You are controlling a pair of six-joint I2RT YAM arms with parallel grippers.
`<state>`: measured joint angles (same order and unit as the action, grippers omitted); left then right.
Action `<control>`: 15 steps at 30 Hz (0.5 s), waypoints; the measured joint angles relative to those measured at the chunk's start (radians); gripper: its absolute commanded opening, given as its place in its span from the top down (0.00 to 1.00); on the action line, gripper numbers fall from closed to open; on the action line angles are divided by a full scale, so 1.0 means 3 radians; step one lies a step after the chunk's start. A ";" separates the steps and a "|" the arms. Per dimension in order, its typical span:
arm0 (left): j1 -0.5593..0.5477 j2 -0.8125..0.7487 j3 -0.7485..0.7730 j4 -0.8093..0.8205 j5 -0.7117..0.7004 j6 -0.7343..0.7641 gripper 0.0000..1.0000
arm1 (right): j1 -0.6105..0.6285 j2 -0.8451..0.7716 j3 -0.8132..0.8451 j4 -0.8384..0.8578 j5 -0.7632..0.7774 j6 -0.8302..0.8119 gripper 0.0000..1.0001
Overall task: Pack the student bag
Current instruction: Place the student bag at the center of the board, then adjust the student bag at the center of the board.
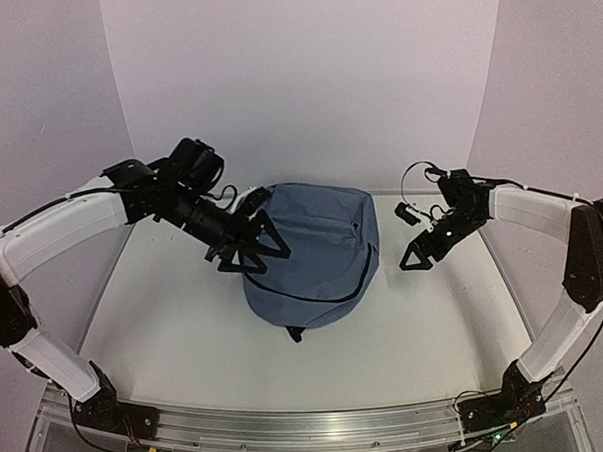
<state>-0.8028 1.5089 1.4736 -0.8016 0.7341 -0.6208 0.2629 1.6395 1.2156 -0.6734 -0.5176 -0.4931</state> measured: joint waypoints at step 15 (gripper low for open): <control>0.1559 0.0705 0.0685 -0.0052 -0.1017 -0.0053 0.15 | -0.0133 0.0938 0.1131 0.0125 0.0103 0.1271 0.14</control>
<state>-0.3351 1.7205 1.6790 -0.8173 0.4289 -0.6368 0.2230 1.9210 1.5549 -0.6358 -0.4868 -0.1117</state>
